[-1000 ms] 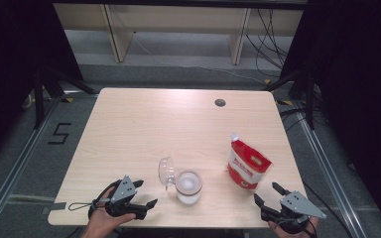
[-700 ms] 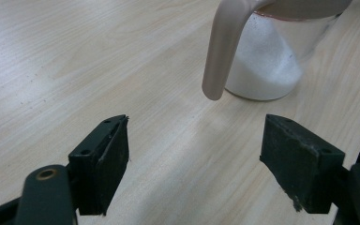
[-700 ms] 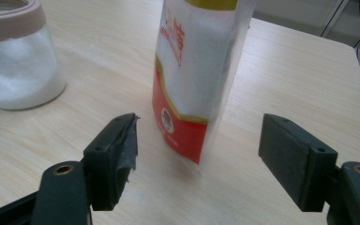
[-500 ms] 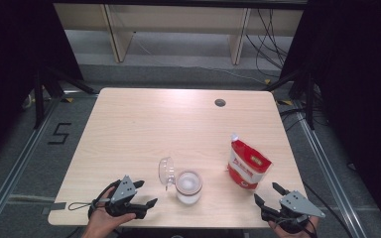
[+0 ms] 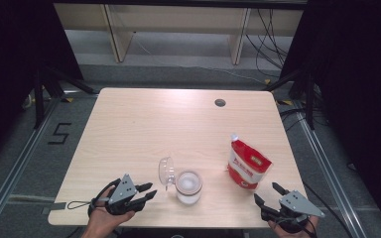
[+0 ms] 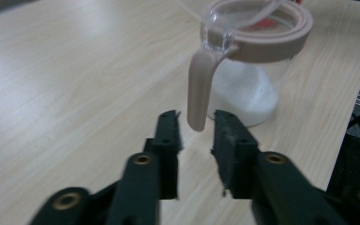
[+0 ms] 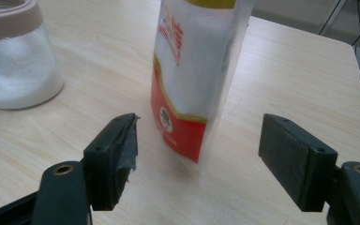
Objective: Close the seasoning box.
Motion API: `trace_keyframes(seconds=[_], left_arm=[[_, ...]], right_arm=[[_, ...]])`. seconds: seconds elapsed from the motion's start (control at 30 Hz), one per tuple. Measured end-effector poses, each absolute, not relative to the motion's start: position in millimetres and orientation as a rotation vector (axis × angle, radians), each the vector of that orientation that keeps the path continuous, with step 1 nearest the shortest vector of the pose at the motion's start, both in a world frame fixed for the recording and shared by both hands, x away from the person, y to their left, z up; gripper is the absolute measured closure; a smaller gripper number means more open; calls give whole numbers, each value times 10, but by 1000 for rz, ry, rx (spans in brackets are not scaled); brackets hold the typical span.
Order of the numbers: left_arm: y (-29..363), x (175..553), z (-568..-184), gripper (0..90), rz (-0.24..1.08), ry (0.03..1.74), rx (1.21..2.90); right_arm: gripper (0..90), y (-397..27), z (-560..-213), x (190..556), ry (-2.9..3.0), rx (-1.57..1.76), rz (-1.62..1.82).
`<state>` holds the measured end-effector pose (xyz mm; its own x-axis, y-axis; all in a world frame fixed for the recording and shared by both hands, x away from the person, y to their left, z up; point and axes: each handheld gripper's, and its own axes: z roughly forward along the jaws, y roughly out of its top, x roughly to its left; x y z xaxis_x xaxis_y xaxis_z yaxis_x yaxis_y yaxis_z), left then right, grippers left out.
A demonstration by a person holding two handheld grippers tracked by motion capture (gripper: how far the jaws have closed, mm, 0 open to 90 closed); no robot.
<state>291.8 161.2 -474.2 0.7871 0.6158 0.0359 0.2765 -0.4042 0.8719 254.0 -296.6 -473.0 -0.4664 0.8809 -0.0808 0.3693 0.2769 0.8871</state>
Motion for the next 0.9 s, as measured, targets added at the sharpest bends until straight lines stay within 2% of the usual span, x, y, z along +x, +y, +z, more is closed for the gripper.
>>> trace_keyframes(seconds=[0.07,0.1,0.17,0.23,0.9], left_arm=[[1588,2911,-4730,801,424,674,1984],[1567,2902,-4703,801,427,678,1985],[1549,2912,-4676,877,447,661,1993],[1507,2911,-4653,892,445,657,1995],[1372,2934,-4485,894,452,606,1984]], right_arm=[[292,-2966,-4730,2540,1969,1121,1138],[293,-2967,-4730,2541,1968,1122,1136],[293,-2976,-4729,2543,1959,1116,1132],[293,-2975,-4729,2543,1958,1116,1134],[293,-2969,-4733,2545,1964,1112,1138]])
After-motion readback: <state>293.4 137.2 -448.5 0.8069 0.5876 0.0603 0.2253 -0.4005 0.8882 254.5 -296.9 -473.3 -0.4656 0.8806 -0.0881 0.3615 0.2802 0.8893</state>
